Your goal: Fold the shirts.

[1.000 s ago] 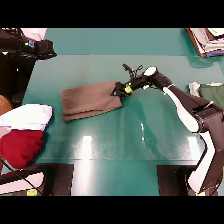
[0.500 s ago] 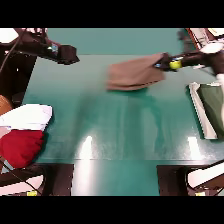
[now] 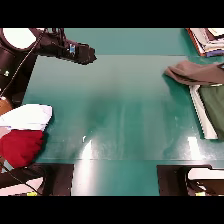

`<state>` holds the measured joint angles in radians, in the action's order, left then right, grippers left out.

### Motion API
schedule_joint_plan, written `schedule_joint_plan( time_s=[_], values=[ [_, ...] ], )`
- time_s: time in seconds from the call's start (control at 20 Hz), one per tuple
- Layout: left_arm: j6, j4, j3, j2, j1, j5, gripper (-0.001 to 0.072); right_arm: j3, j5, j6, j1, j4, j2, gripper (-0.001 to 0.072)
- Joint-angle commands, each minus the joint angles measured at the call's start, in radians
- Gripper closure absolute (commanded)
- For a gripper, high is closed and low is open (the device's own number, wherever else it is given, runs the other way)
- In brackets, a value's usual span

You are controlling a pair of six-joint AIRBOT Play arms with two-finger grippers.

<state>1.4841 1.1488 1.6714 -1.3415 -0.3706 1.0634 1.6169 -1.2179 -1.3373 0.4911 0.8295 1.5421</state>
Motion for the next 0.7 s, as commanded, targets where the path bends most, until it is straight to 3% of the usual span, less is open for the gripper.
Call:
schedule_joint_plan(
  time_s=[0.0, 0.35, 0.65],
  values=[
    [0.001, -0.002, 0.000, -0.001, -0.010, -0.011, 0.0676, -0.003, 0.050, -0.001, 0.094, -0.012, -0.011, 0.0697],
    [0.001, -0.002, 0.000, -0.001, -0.010, -0.005, 0.0677, 0.231, 0.059, 0.000, 0.097, -0.025, -0.011, 0.0697],
    [0.001, -0.002, 0.000, -0.001, -0.010, 0.006, 0.0676, 0.396, -0.094, 0.004, 0.099, 0.045, -0.011, 0.0697]
  ],
)
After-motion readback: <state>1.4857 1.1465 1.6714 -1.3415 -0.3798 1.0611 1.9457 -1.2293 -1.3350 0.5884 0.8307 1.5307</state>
